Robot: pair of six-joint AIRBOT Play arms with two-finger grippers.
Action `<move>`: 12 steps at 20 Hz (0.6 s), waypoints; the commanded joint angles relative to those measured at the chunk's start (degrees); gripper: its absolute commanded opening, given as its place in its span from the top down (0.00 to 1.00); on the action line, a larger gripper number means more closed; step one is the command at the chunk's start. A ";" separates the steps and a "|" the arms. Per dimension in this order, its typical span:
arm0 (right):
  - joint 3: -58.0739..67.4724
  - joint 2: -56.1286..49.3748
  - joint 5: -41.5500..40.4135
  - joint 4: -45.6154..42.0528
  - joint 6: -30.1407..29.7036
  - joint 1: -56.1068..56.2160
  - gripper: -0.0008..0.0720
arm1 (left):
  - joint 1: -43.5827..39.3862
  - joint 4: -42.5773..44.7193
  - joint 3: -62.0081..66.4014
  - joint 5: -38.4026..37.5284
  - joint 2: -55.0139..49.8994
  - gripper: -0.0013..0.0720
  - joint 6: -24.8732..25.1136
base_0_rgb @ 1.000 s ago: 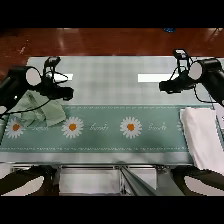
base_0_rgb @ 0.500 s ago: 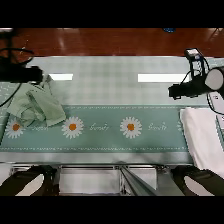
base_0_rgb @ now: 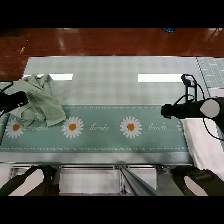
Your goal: Fold the shirts.
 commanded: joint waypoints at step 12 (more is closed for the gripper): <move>-1.66 0.39 -0.31 2.27 7.43 0.02 0.42 | -1.09 3.65 6.93 7.02 -22.58 0.46 5.60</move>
